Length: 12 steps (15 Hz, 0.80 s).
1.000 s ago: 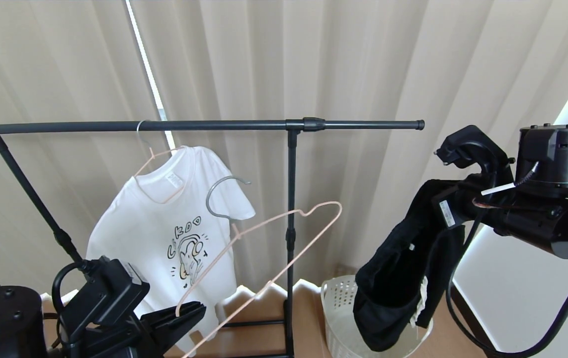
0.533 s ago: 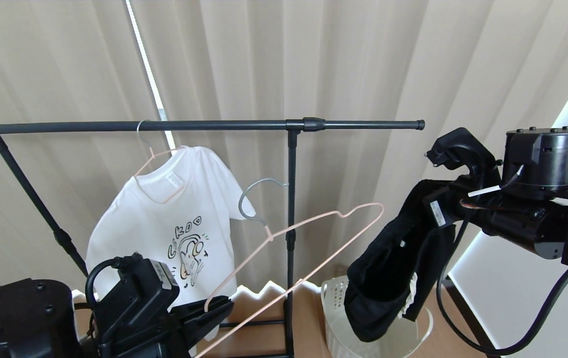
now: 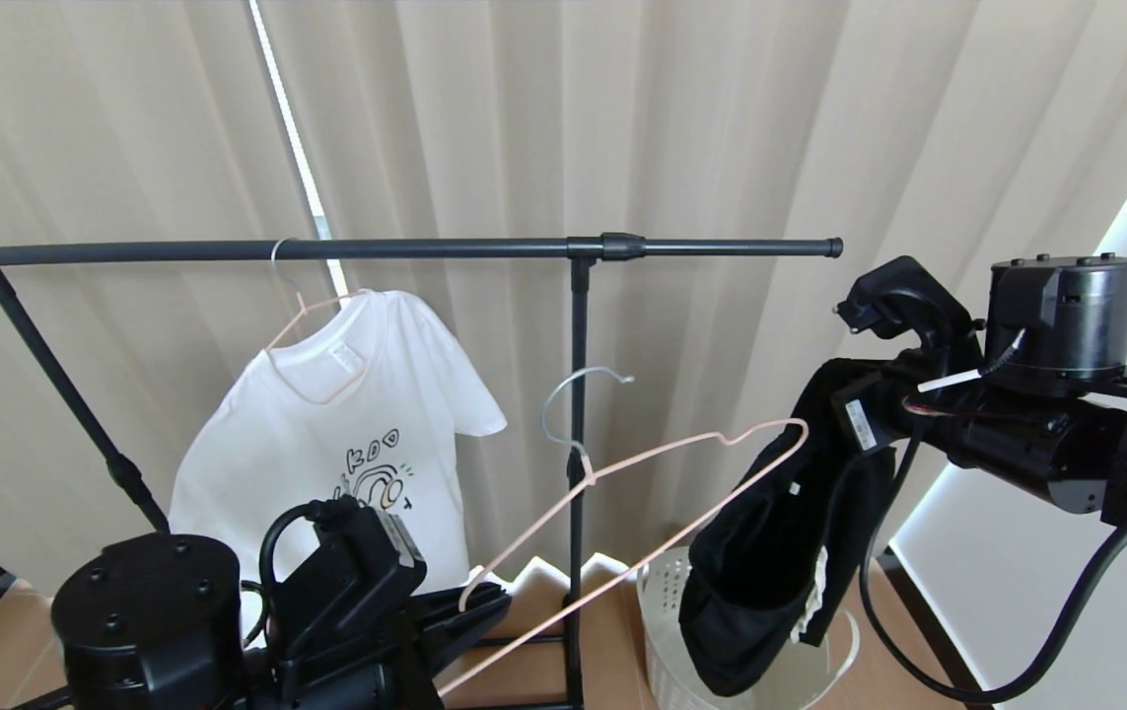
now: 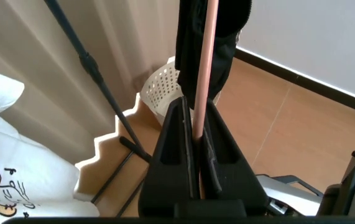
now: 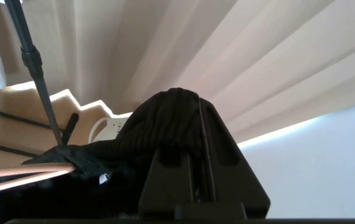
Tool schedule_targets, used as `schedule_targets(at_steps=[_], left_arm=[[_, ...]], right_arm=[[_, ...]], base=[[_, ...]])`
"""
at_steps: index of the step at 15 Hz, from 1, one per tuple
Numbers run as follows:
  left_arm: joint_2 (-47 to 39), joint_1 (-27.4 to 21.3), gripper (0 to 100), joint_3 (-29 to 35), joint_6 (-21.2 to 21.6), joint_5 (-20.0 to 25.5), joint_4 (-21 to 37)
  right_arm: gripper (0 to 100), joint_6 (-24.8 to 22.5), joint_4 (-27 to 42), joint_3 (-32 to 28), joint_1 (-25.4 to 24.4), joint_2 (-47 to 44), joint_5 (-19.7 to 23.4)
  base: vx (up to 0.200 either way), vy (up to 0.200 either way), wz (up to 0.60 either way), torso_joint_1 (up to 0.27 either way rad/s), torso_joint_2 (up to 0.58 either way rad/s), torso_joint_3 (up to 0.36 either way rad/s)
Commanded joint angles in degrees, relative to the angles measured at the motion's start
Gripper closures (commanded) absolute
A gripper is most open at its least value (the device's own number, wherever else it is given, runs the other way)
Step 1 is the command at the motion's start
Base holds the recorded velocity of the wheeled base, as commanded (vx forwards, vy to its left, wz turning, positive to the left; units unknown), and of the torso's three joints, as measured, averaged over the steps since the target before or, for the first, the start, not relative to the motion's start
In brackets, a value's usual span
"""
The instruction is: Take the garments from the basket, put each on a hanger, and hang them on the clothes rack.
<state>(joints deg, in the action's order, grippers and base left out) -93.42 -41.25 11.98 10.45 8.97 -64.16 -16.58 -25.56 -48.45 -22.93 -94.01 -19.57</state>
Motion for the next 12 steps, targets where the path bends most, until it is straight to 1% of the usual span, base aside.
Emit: schedule_targets(at_steps=[1, 5, 7, 9, 10, 12], left_arm=[[-3.1, -0.1, 100, 2.2, 0.0, 0.0, 0.0], [-6.0, -0.1, 100, 5.4, -0.1, -0.1, -1.1], [-9.1, -0.1, 100, 5.5, -0.3, 0.0, -5.8], [-11.1, -0.4, 100, 5.6, -0.3, 0.0, -9.1], [-12.1, -0.7, 100, 5.6, -0.3, 0.0, -10.6], [-12.8, -0.7, 100, 5.6, -0.3, 0.0, -11.8]], right_arm=[[100, 0.1, 0.0, 0.2, -1.1, -0.2, 0.0], [100, 0.1, 0.0, 0.5, -2.1, -0.2, -0.9], [100, 0.3, 0.0, 0.6, -3.3, -0.1, -1.0], [100, 0.7, 0.0, 0.8, -4.2, 0.2, -1.0], [100, 0.7, 0.0, 1.2, -4.9, 0.6, -1.1], [100, 0.8, 0.0, 1.9, -6.6, 2.0, -1.1]], base=[[0.0, 0.0, 0.0, 0.0, 0.0, 0.0], [0.0, 0.0, 0.0, 0.0, 0.0, 0.0], [0.0, 0.0, 0.0, 0.0, 0.0, 0.0], [0.0, 0.0, 0.0, 0.0, 0.0, 0.0], [0.0, 0.0, 0.0, 0.0, 0.0, 0.0], [0.0, 0.0, 0.0, 0.0, 0.0, 0.0]])
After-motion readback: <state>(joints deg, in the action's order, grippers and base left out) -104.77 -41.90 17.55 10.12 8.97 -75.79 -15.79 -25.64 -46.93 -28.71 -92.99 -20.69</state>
